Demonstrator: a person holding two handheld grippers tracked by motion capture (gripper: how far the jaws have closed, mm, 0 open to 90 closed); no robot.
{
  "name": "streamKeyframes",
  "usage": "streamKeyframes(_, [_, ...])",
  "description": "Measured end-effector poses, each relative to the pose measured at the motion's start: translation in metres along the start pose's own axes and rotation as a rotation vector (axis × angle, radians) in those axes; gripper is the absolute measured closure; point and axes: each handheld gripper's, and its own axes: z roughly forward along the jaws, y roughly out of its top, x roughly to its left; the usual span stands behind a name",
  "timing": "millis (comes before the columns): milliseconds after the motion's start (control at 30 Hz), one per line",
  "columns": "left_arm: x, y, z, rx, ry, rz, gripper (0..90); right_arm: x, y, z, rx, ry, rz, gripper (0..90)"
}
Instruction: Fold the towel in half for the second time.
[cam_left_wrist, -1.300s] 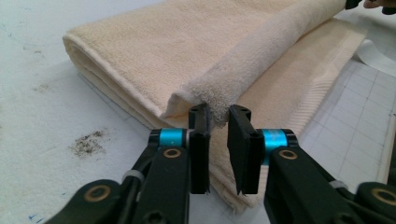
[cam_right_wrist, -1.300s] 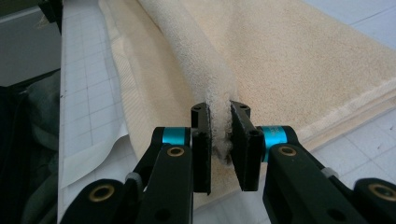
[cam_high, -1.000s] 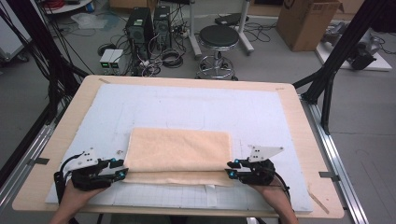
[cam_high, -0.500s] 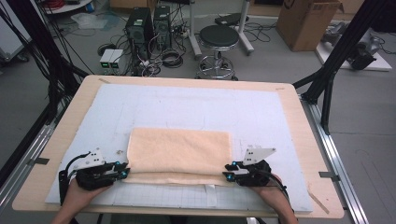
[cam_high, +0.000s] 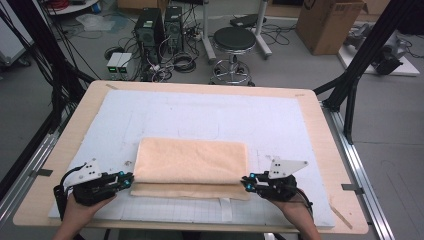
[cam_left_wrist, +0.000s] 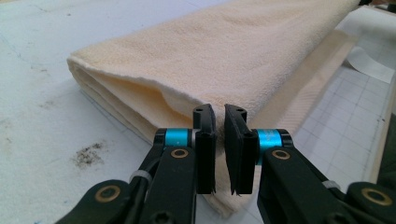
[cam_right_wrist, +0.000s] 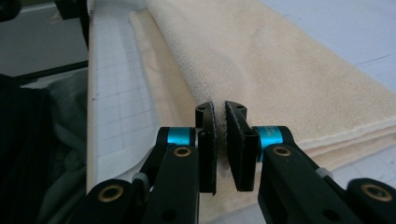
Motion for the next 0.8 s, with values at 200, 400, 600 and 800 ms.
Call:
streamKeyframes(200, [-0.009,-0.010,-0.005,0.043,-0.030,0.010,80.9,0.007,-0.010,0.003,0.057,0.072,0.004,79.8])
streamKeyframes(400, [-0.008,-0.005,-0.008,-0.025,-0.016,-0.033,59.9,0.004,-0.009,-0.003,-0.012,0.103,0.052,66.7])
streamKeyframes(600, [-0.009,0.000,0.010,0.017,-0.032,-0.014,72.4,0.001,-0.005,0.017,0.054,0.073,0.045,72.1])
streamKeyframes(800, [-0.011,-0.007,0.020,0.118,-0.064,-0.001,78.5,0.003,-0.009,0.030,0.121,0.095,0.041,74.8])
